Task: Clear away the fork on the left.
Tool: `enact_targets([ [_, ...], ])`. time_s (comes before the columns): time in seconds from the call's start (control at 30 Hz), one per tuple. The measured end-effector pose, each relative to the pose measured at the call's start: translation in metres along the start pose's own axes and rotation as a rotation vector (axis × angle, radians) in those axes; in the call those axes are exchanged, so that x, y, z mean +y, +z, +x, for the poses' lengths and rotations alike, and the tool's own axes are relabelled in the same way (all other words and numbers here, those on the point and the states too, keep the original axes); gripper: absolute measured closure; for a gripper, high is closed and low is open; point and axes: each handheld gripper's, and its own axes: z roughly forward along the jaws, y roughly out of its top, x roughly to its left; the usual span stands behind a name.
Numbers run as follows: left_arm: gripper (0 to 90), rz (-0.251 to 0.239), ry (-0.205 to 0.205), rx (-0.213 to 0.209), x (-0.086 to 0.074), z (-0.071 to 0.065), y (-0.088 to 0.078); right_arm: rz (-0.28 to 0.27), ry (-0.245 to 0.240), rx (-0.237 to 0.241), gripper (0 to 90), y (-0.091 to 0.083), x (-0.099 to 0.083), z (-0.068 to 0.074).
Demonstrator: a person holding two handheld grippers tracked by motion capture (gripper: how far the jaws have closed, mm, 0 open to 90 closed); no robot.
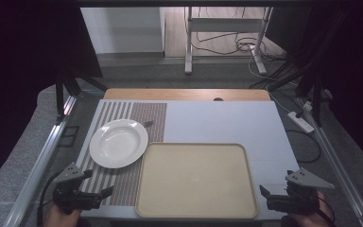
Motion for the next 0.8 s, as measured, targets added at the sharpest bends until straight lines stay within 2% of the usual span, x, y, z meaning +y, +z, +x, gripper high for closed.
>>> enact_targets([
  [0.1, 0.0, 0.001, 0.016, 0.01, 0.002, -0.001, 0.002, 0.001, 0.001, 0.001, 0.0, 0.0, 0.0, 0.0],
  [0.23, 0.0, 0.003, 0.011, 0.013, 0.003, 0.0, 0.005, 0.0, 0.002, 0.001, 0.0, 0.0, 0.0, 0.0],
  [0.5, 0.1, -0.007, 0.001, -0.03, 0.005, 0.005, 0.011, 0.003, -0.001, -0.001, 0.0, 0.0, 0.0, 0.0],
  [0.63, 0.3, -0.007, 0.0, -0.039, 0.007, 0.007, 0.014, 0.003, -0.002, 0.0, 0.0, 0.0, 0.0, 0.0],
  [0.8, 0.4, -0.015, 0.002, -0.032, 0.013, 0.009, 0.021, 0.004, -0.003, 0.0, 0.0, 0.0, 0.0, 0.0],
])
